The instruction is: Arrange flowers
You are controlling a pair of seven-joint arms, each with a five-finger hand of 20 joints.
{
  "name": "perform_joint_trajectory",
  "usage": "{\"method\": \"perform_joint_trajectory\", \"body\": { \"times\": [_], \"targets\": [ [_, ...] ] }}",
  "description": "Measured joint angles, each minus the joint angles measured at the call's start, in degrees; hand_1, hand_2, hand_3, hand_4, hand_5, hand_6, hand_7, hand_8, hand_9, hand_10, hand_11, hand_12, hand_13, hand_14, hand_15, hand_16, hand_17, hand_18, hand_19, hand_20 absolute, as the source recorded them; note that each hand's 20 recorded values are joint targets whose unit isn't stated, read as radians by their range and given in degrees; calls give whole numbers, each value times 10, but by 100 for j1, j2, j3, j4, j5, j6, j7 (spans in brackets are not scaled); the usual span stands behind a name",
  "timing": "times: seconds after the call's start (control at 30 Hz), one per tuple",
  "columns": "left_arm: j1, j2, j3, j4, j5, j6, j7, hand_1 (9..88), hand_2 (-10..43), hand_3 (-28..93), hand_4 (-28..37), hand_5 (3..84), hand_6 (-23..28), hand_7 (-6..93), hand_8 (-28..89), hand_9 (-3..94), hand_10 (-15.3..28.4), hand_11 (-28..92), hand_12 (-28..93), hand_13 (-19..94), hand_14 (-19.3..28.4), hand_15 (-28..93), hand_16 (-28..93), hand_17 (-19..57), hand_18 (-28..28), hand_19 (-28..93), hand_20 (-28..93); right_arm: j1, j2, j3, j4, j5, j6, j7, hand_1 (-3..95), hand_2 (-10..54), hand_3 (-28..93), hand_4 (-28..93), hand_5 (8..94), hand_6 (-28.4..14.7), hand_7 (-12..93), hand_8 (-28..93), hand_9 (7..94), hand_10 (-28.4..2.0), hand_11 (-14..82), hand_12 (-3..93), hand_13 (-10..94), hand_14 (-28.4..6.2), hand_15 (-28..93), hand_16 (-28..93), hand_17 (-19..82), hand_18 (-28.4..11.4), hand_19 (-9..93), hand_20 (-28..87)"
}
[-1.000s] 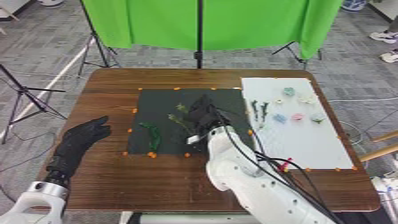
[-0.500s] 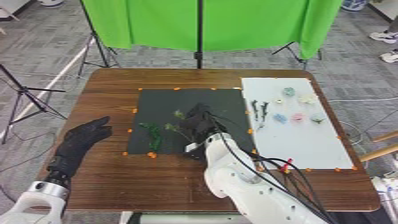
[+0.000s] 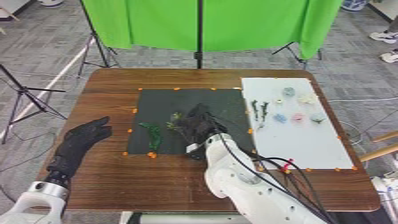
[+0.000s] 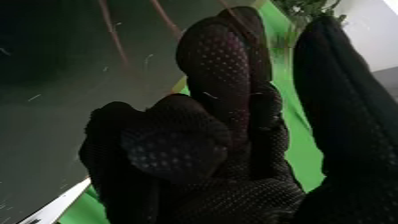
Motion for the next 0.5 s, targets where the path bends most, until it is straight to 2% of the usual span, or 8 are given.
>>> {"method": "perform_joint_trajectory", "body": {
  "times": [0.37,0.5],
  "targets": [
    [4,0,-12,0,2,-16,-2,261,23,650,-214,435,61,75,-52,423,145,155,111,356,186,131,14,98,128,85,192,-24,-4,73,11,14,-1,-40,381,-95,610,-106,790,-40,354,-78,901,-132,386,285,937,-20,611,274,705,-112,932,510],
    [0,0,-12,0,2,-23,-5,262,23,649,-214,435,60,76,-51,423,145,155,111,356,186,131,14,98,128,85,192,-77,3,131,-13,-41,-1,-60,325,-95,615,-99,796,-41,354,-84,901,-133,385,285,937,-23,611,276,702,-118,932,515]
  ]
}}
